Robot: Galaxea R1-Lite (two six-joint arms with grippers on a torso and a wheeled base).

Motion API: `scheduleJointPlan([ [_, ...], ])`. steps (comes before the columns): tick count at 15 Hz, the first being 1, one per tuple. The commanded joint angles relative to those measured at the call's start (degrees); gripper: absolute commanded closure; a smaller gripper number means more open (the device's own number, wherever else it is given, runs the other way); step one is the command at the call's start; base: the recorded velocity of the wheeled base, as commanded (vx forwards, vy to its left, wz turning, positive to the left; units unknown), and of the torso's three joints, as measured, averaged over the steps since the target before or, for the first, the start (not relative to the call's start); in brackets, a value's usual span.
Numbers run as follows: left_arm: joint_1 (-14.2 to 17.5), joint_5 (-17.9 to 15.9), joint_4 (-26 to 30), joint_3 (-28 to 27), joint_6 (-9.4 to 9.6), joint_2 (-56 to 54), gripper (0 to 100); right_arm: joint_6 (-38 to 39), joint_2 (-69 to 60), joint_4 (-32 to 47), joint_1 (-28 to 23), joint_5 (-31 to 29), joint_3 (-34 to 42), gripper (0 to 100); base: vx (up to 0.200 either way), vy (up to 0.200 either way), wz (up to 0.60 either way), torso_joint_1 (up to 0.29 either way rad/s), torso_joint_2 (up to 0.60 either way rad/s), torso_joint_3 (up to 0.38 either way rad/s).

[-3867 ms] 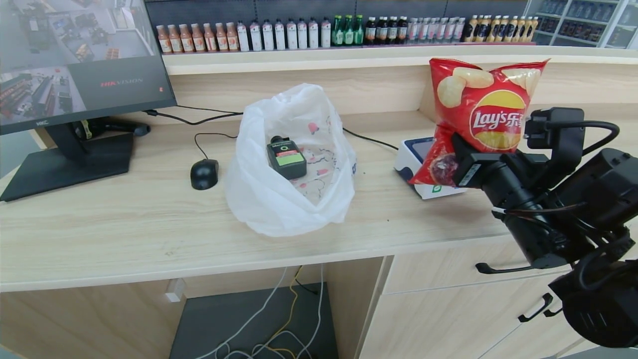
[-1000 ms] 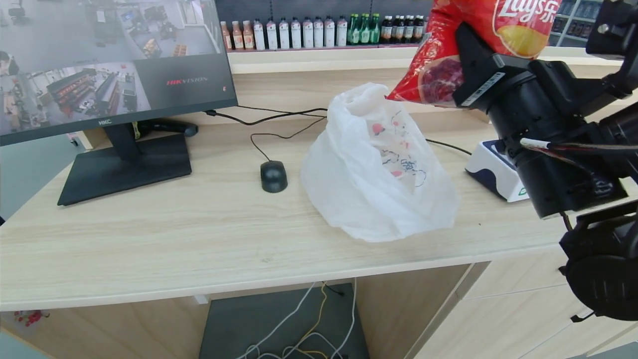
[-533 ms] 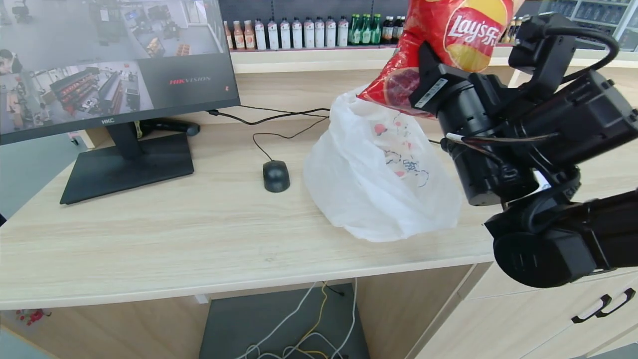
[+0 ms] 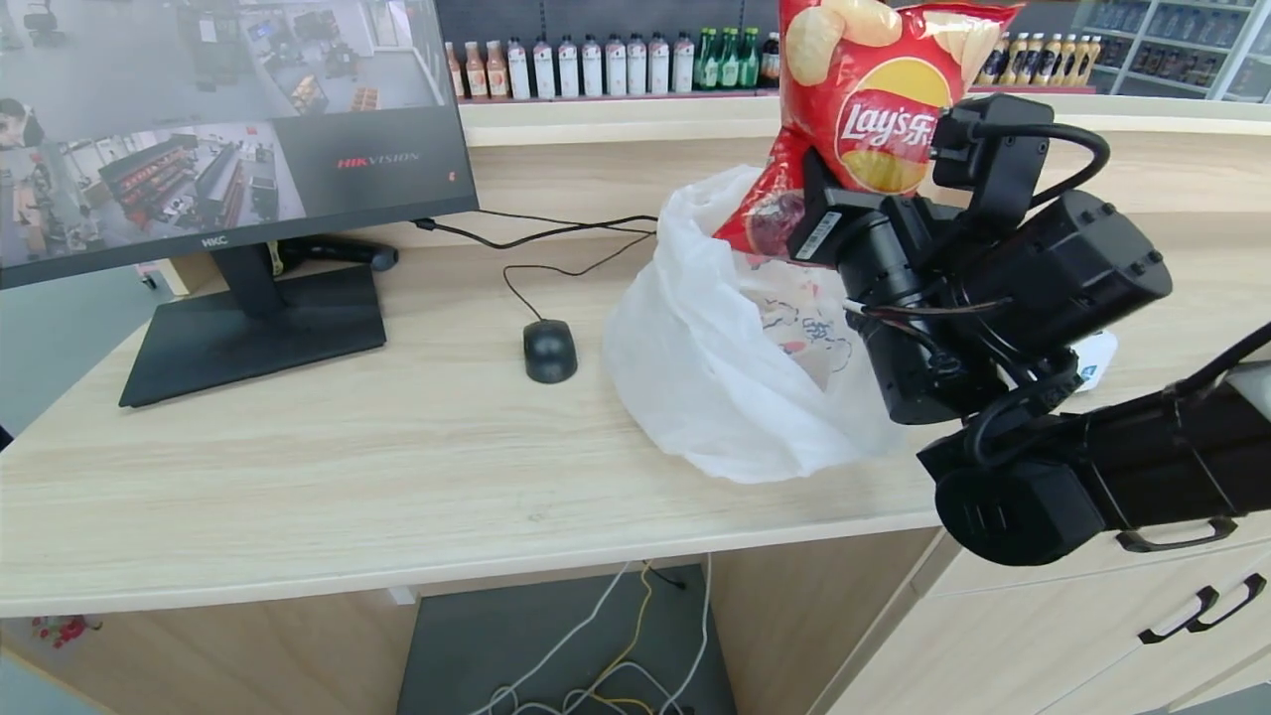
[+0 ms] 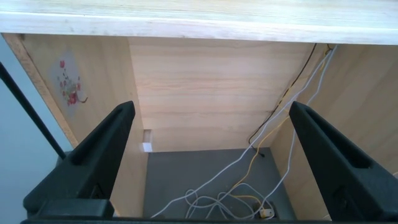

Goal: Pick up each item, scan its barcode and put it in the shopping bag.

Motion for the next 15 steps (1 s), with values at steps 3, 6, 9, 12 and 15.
scheduleJointPlan([
  [3, 0.0, 0.1, 0.0, 0.0, -0.01, 0.0, 0, -0.4, -2.9, -0.8, -1.1, 0.9, 4.6, 100, 0.000, 0.000, 0.00, 0.000, 0.00, 0.000],
  [6, 0.1, 0.1, 0.0, 0.0, -0.01, 0.0, 0, -2.3, -3.0, -1.7, -1.1, 3.5, 6.5, 100, 0.000, 0.000, 0.00, 0.000, 0.00, 0.000],
  [9, 0.1, 0.1, 0.0, 0.0, -0.01, 0.0, 0, -1.5, -2.7, -1.9, 2.4, 5.1, 6.7, 100, 0.000, 0.000, 0.00, 0.000, 0.00, 0.000],
  [12, 0.1, 0.1, 0.0, 0.0, -0.01, 0.0, 0, -1.5, -1.7, -1.9, 8.6, 4.8, 6.8, 100, 0.000, 0.000, 0.00, 0.000, 0.00, 0.000],
  [15, 0.1, 0.1, 0.0, 0.0, -0.01, 0.0, 0, -1.4, -0.8, -1.9, 9.1, 4.8, 6.7, 100, 0.000, 0.000, 0.00, 0.000, 0.00, 0.000],
])
